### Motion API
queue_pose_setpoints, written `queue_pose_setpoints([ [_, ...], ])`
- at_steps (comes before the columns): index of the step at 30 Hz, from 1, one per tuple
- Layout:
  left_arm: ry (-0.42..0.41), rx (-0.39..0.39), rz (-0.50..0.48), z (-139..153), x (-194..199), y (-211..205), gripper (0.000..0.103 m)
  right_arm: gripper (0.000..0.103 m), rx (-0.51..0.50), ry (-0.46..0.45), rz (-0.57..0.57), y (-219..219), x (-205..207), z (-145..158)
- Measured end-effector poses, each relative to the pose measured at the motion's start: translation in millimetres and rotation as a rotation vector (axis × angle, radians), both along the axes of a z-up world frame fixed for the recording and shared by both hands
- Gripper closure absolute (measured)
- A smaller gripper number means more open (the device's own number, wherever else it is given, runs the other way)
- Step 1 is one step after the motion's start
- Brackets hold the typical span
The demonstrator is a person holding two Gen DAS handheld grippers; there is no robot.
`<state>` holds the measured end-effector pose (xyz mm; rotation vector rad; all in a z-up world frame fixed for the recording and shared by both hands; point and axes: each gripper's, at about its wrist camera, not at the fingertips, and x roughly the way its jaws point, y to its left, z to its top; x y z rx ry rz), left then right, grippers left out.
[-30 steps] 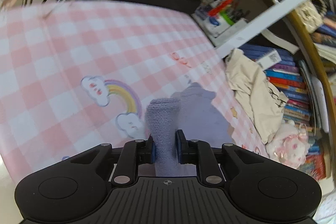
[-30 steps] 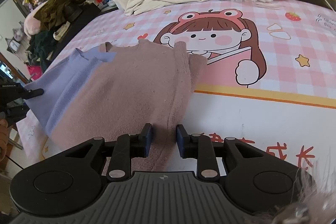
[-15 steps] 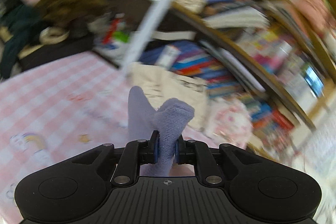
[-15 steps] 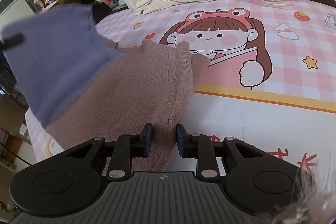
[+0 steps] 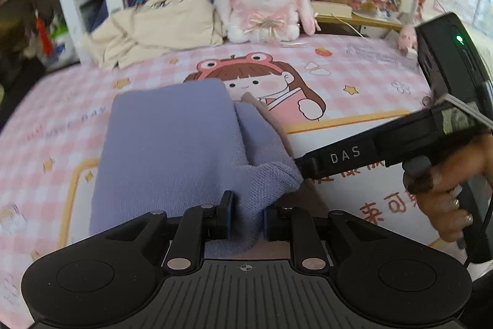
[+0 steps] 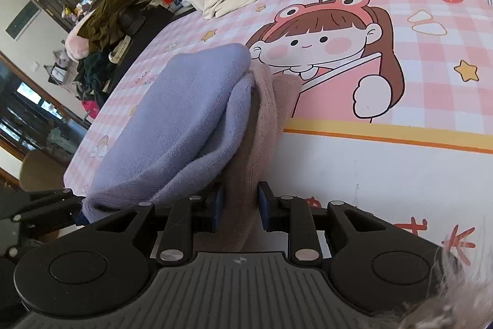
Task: Fold clothes
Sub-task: 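Lift the lavender half with the left gripper and fold it onto the mauve half, then open the left gripper and withdraw it from the folded sweater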
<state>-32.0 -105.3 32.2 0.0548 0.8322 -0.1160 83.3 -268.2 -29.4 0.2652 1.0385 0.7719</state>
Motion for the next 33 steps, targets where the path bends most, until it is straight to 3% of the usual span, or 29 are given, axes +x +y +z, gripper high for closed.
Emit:
queue_pose_setpoints([
  [11, -0.155, -0.068, 0.110, 31.0, -1.8, 12.4, 0.086, 0.082, 0.051, 0.048, -0.020, -9.1, 4.4, -2.3],
  [14, -0.121, -0.007, 0.043, 22.6, -4.7, 0.2, 0.087, 0.082, 0.057, 0.054, -0.022, -10.4, 4.8, -2.5],
  [17, -0.101, 0.121, -0.063, 12.8, -13.2, -22.1, 0.087, 0.083, 0.061, 0.062, -0.024, -11.8, 6.0, -2.4],
  [18, -0.093, 0.164, -0.099, 9.2, -15.3, -29.3, 0.084, 0.083, 0.064, 0.066, -0.027, -12.4, 6.4, -2.4],
  [21, -0.013, 0.326, -0.225, -14.8, -16.3, -54.7, 0.060, 0.083, 0.069, 0.079, -0.032, -13.1, 7.6, -2.2],
  [23, -0.029, 0.440, -0.284, -27.3, -23.1, -70.4, 0.057, 0.083, 0.065, 0.077, -0.031, -12.7, 7.2, -1.5],
  [25, -0.029, 0.480, -0.298, -30.9, -23.5, -76.3, 0.056, 0.083, 0.065, 0.079, -0.033, -12.6, 7.0, -1.2],
  [28, -0.013, 0.376, -0.264, -19.5, -20.4, -66.5, 0.052, 0.083, 0.064, 0.080, -0.035, -12.1, 7.2, -0.8],
  [31, -0.019, 0.216, -0.268, -2.0, -23.5, -57.9, 0.042, 0.083, 0.070, 0.086, -0.043, -12.9, 7.1, -1.3],
  [33, -0.026, 0.116, -0.279, 9.4, -26.6, -53.4, 0.041, 0.083, 0.074, 0.092, -0.050, -13.7, 7.4, -1.9],
])
